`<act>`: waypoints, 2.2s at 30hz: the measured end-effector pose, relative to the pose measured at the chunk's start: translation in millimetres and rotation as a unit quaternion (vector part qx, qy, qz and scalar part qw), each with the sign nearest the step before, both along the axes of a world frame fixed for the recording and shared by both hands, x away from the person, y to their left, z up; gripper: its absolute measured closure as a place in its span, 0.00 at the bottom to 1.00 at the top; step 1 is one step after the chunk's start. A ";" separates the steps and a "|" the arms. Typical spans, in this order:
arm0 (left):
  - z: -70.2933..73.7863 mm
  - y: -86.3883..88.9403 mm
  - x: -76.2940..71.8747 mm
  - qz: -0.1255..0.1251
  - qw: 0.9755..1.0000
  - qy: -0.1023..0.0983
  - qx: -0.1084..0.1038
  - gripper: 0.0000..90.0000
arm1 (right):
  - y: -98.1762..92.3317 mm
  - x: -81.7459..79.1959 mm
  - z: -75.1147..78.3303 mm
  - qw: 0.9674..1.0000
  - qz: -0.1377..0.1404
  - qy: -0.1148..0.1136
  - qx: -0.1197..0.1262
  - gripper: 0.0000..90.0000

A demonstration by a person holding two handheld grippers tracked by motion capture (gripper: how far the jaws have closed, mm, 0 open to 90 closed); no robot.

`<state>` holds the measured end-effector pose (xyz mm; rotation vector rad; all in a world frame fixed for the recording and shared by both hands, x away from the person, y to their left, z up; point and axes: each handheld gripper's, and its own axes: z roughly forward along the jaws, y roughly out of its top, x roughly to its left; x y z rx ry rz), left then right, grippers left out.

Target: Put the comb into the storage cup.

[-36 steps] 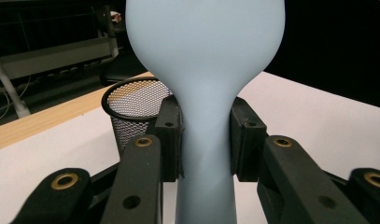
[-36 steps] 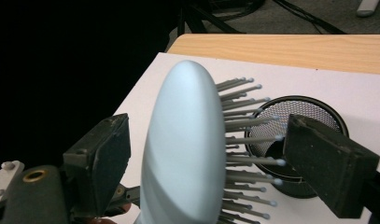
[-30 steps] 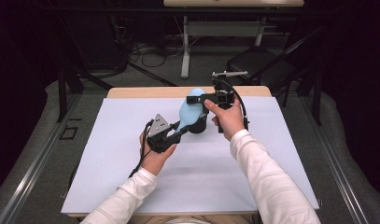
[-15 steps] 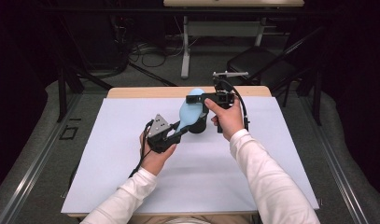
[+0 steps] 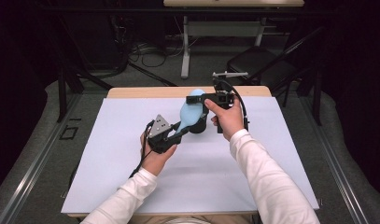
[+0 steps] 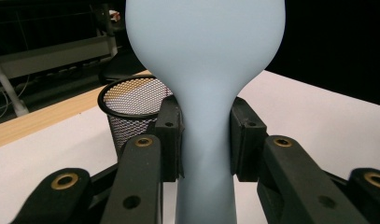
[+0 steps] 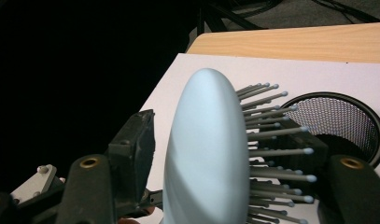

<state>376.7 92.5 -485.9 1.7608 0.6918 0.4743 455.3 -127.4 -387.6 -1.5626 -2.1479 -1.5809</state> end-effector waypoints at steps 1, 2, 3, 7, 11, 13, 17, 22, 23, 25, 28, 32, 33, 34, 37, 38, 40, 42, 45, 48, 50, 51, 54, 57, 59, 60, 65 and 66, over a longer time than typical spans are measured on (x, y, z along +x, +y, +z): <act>-0.1 0.0 0.0 0.000 1.000 0.000 -0.001 0.77 | -0.2 0.2 -0.1 1.000 0.000 0.001 0.000 0.42; -0.1 0.1 0.1 0.000 1.000 0.000 -0.001 0.77 | -0.3 0.3 -0.2 1.000 0.000 0.002 0.003 0.43; -0.1 0.1 0.2 0.000 1.000 0.000 -0.001 0.77 | -0.4 0.4 -0.2 1.000 -0.001 0.001 0.004 0.45; -0.4 -0.1 0.1 0.000 1.000 0.001 -0.002 0.77 | -1.3 0.5 -0.5 1.000 -0.006 0.005 0.006 0.48; -1.0 -0.2 0.5 -0.002 1.000 0.002 0.000 0.77 | -2.5 0.9 -2.0 1.000 -0.009 0.009 0.013 0.49; -1.4 -0.3 0.5 0.000 1.000 0.002 0.002 0.77 | -3.0 1.0 -2.5 1.000 -0.010 0.012 0.015 0.50; -1.9 -0.6 0.7 -0.001 1.000 0.002 0.002 0.77 | -4.3 1.6 -4.4 1.000 -0.009 0.018 0.024 0.51; -2.3 -0.9 0.8 -0.002 1.000 0.004 0.002 0.77 | -5.2 2.0 -5.5 0.999 -0.008 0.022 0.029 0.52; -2.4 -0.8 1.0 -0.002 1.000 0.005 0.002 0.77 | -5.4 2.1 -5.8 0.999 -0.008 0.022 0.029 0.52; -2.6 -0.8 1.1 -0.002 1.000 0.005 0.002 0.77 | -5.6 2.3 -6.3 0.999 -0.008 0.024 0.033 0.52; -3.0 -1.0 1.3 -0.003 1.000 0.006 0.001 0.77 | -6.1 2.8 -7.1 0.999 -0.007 0.025 0.035 0.52; -3.4 -1.4 1.4 -0.003 1.000 0.008 0.003 0.77 | -6.9 3.4 -7.7 0.999 -0.006 0.031 0.038 0.53; -3.6 -1.6 1.4 -0.003 1.000 0.008 0.003 0.77 | -7.1 3.6 -7.9 0.999 -0.004 0.032 0.037 0.53; -3.7 -1.6 1.5 -0.004 1.000 0.008 0.003 0.77 | -7.4 3.8 -8.1 0.999 -0.004 0.033 0.038 0.53; -3.8 -1.9 1.4 -0.004 1.000 0.008 0.003 0.77 | -8.0 3.8 -8.4 0.999 -0.004 0.035 0.040 0.53; -3.8 -1.9 1.4 -0.004 1.000 0.008 0.003 0.77 | -8.1 3.7 -8.3 0.999 -0.003 0.035 0.041 0.53; -3.9 -1.9 1.4 -0.005 1.000 0.008 0.003 0.77 | -8.3 3.7 -8.2 0.999 -0.003 0.035 0.040 0.53; -4.0 -1.8 1.4 -0.005 1.000 0.008 0.003 0.77 | -8.3 3.7 -8.3 0.999 -0.002 0.035 0.040 0.54; -4.4 -1.8 1.7 -0.006 1.000 0.009 0.003 0.77 | -8.2 3.6 -8.1 0.999 -0.001 0.036 0.040 0.54; -5.0 -2.0 1.9 -0.006 1.000 0.011 0.001 0.77 | -7.9 3.7 -8.5 0.999 -0.001 0.036 0.039 0.54; -5.1 -2.1 1.8 -0.005 1.000 0.012 0.002 0.77 | -7.7 3.7 -8.6 0.999 -0.001 0.035 0.037 0.54; -5.2 -2.1 1.8 -0.005 1.000 0.011 0.003 0.77 | -7.6 3.7 -8.6 0.999 -0.001 0.035 0.036 0.54; -5.1 -1.9 1.9 -0.004 1.000 0.012 0.003 0.77 | -7.0 3.7 -8.8 0.999 0.001 0.031 0.036 0.54; -5.2 -1.9 2.2 -0.006 1.000 0.012 0.004 0.77 | -6.9 3.9 -8.7 0.999 0.004 0.029 0.037 0.54; -5.6 -2.4 2.0 -0.004 1.000 0.012 0.005 0.77 | -7.0 3.9 -8.7 0.999 0.004 0.029 0.034 0.54; -5.9 -2.5 2.2 -0.003 1.000 0.012 0.005 0.77 | -7.0 3.8 -8.8 0.999 0.005 0.029 0.033 0.54; -6.0 -1.9 2.7 -0.005 1.000 0.013 0.005 0.77 | -5.8 2.6 -9.4 0.999 0.003 0.019 0.031 0.54; -5.8 -1.5 2.7 -0.006 1.000 0.013 0.004 0.77 | -5.5 2.3 -9.1 0.999 0.002 0.018 0.030 0.54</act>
